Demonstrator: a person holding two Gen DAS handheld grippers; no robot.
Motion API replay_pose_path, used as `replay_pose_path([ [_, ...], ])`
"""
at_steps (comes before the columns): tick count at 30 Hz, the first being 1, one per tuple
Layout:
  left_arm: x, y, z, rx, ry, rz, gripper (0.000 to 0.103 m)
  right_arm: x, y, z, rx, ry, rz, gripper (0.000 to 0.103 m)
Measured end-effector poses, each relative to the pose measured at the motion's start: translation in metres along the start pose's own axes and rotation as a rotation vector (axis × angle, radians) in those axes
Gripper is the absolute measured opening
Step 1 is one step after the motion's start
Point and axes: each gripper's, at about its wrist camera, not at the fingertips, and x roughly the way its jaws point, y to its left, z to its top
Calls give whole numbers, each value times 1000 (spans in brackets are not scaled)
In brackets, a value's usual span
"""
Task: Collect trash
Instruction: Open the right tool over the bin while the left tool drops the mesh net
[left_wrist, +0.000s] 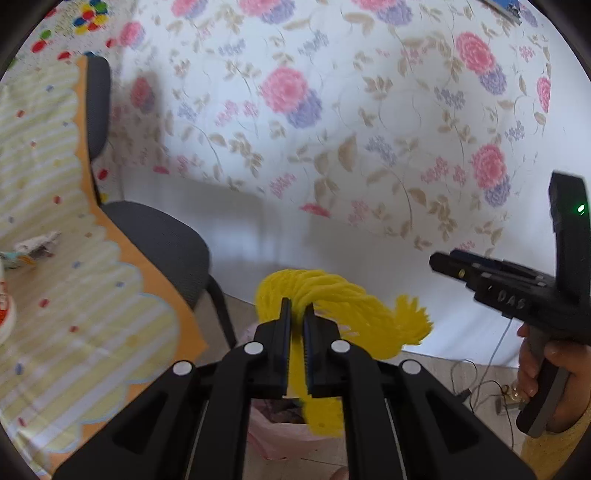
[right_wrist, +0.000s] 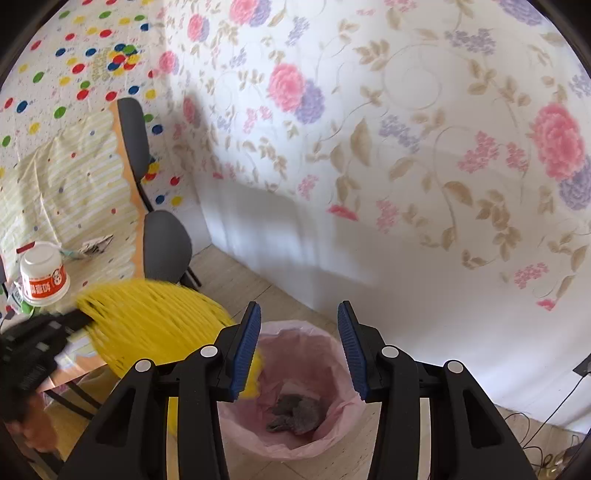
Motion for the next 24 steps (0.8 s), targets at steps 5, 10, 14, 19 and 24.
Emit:
replay_pose_path([
  [5,47,-6,-6,14,97,-4,10,9,-10,-4,19,19,-1,46],
  [10,85,-5,-14,17,195,12,42,18,-13,-10,33,48,1,46],
  [14,83,3,-18,3,208,4,47,22,-9,-11,24,54,5,46],
  [19,82,7,-12,-8,205,3,52,24,-4,-7,30,49,11,46],
  [24,74,1,-5,8,179,-8,52,16,-3,-6,24,34,3,47],
])
